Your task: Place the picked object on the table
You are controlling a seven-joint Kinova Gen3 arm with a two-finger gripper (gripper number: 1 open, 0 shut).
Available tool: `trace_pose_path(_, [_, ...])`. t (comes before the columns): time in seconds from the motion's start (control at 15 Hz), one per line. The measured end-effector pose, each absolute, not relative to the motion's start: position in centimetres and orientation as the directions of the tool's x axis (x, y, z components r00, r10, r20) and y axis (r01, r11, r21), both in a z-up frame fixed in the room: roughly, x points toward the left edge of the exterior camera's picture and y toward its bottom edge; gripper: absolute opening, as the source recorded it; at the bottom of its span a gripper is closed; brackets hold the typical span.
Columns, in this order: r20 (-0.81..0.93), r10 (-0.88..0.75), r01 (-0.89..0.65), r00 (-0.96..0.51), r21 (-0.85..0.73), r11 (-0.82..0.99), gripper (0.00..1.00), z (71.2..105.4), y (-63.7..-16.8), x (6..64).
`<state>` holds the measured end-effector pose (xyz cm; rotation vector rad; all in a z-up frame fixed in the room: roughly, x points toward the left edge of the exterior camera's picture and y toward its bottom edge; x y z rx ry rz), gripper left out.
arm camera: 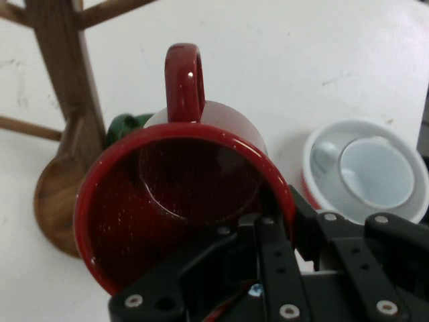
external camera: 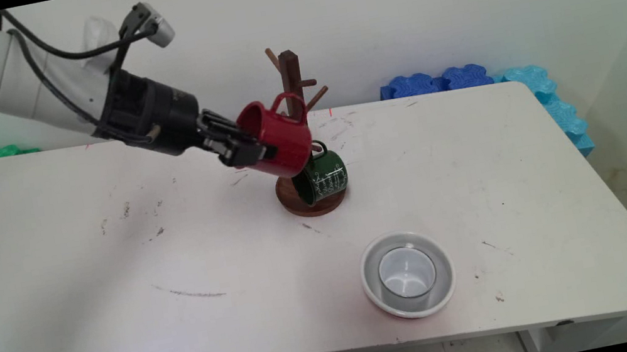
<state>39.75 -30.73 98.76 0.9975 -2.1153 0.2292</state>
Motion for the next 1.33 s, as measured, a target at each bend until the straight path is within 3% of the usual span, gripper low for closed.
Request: trace_pose_path(1.33, [0.511,-0.521,-0.637,-0.684,-0.069,0.768,0.0,97.9,-32.3,47.7])
